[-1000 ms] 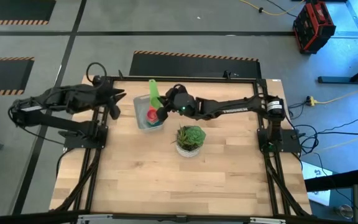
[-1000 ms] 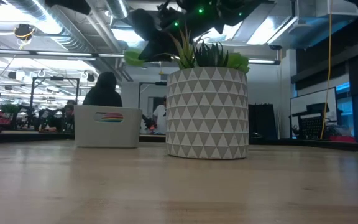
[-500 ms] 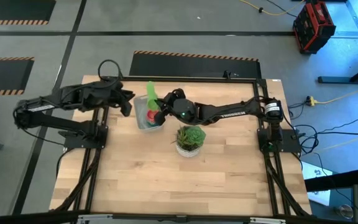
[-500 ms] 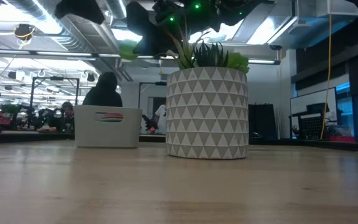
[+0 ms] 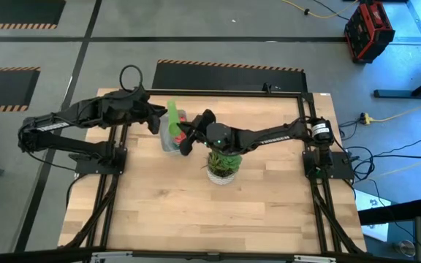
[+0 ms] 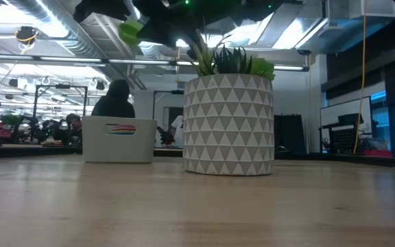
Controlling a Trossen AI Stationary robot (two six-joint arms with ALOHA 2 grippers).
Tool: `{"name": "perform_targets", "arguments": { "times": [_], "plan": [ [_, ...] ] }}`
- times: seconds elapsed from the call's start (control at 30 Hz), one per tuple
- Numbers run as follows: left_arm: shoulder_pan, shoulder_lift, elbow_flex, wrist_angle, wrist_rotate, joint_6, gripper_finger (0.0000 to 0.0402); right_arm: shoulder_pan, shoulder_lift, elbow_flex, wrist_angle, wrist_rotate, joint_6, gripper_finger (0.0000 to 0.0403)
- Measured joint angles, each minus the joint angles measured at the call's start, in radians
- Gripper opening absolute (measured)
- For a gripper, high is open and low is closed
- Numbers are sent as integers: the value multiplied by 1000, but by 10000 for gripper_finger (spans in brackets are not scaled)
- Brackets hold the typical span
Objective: Nest measuring cups in basket
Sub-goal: Stack the green measuring cup on top of the red measuring cup in the gray bin
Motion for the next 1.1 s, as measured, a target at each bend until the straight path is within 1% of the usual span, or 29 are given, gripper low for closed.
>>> {"name": "perform_targets", "arguments": {
  "times": [0.17, 0.3, 0.5, 0.77, 0.9, 1.0, 1.1],
  "plan": [
    [0, 0, 0, 26, 6, -1, 69, 9, 0, 0, 15, 0, -13, 21],
    [0, 0, 0, 38, 31, -2, 69, 14, 0, 0, 23, -1, -15, 21],
    [0, 0, 0, 45, 38, -2, 69, 14, 0, 0, 52, -30, -25, 21],
    [-1, 0, 0, 46, 38, -18, 69, 15, 0, 0, 66, -30, -44, 21],
    [-1, 0, 0, 45, 38, -19, 69, 14, 0, 0, 72, -46, -65, 21],
    [-1, 0, 0, 46, 39, -19, 60, 14, 0, -1, 73, -47, -65, 21],
    [-1, 0, 0, 47, 41, -22, 37, 14, 0, -1, 73, -48, -65, 21]
  ]
}}
